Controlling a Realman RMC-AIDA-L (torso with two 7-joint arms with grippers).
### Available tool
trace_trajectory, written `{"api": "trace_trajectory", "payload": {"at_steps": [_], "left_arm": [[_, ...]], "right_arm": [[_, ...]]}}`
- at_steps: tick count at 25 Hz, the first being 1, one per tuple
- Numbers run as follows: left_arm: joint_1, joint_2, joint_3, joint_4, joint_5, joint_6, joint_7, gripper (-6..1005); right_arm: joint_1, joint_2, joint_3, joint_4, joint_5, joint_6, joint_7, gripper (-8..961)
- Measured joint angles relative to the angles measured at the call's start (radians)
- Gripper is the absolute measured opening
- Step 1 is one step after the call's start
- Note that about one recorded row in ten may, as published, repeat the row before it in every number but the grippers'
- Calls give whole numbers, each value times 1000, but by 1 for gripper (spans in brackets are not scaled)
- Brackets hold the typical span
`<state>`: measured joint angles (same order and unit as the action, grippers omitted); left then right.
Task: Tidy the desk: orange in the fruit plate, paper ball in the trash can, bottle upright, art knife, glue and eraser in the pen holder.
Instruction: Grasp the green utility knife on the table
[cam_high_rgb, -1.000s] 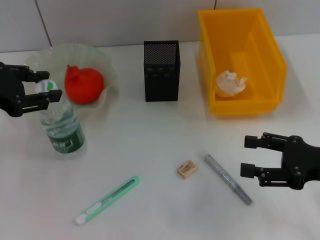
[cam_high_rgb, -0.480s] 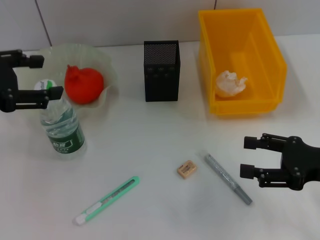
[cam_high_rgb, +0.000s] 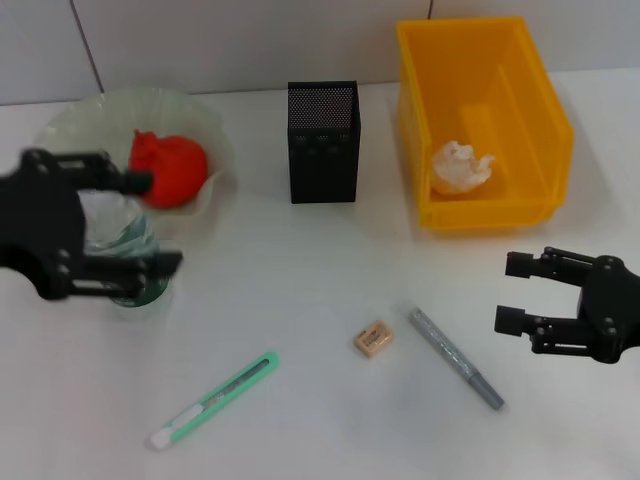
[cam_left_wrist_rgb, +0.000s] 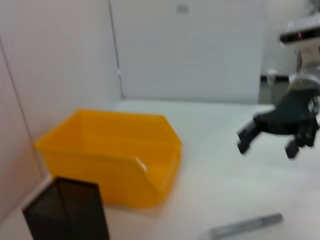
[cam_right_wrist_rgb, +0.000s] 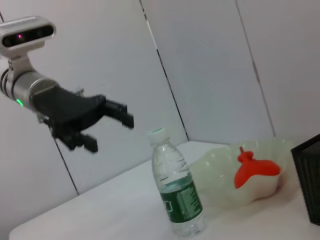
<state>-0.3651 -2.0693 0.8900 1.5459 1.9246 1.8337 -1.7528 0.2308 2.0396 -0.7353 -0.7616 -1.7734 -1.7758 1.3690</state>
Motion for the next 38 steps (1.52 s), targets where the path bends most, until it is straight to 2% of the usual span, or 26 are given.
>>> {"api": "trace_trajectory", "payload": {"at_steps": [1,4,5,6,9,13,19,21,26,32,38], "left_arm": [[23,0,80,42,31,-21,-61,801],[44,0,157,112,64,-32,-137,801],[44,0,157,112,64,-32,-137,801],[60,0,221,174,94,-45,-201,800],[70,-1,315,250,169,-69,-308,800],[79,-1,423,297,242,-125,-391,800],[66,0,489,295,265,-159,-465,800],[53,-1,541,304,309,-151,-519,800],[56,-2,601,315,324,-158,-541,800],[38,-2,612,311,331,-157,-592,799],[23,-1,632,305,332,-161,-543,799]], "right_arm": [[-2,1,3,-1,0,0,-3,814],[-4,1,18,-1,3,-1,-12,814],[-4,1,27,-1,4,-1,-21,814],[-4,2,33,-1,4,-2,-27,814],[-5,3,46,0,3,-3,-44,813],[-7,6,74,-1,5,-14,-59,813],[-12,7,130,2,2,-43,-84,812],[-17,6,149,3,2,-53,-85,812],[-30,3,173,2,2,-69,-90,812],[-35,2,175,0,2,-80,-92,811],[-35,1,175,5,2,-80,-102,811]]}}
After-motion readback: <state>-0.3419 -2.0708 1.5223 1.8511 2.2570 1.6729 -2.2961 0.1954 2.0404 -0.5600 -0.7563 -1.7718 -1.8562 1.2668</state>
